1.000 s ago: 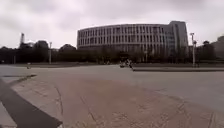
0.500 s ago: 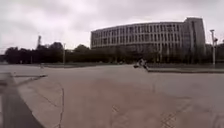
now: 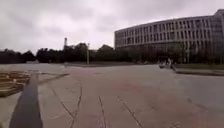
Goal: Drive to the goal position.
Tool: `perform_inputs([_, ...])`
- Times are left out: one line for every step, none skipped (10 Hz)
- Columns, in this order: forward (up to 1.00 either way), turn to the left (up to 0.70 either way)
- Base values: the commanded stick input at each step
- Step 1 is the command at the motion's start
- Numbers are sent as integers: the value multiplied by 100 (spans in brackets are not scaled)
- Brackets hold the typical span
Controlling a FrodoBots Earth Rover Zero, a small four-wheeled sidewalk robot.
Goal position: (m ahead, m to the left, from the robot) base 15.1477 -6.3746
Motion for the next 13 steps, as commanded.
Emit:
perform_inputs([70,35])
perform_inputs([70,35])
perform_inputs([70,16])
perform_inputs([70,0])
perform_inputs([70,0])
perform_inputs([70,0])
perform_inputs([70,0])
perform_inputs([70,0])
perform_inputs([70,0])
perform_inputs([70,0])
perform_inputs([70,0])
perform_inputs([70,0])
perform_inputs([70,0])
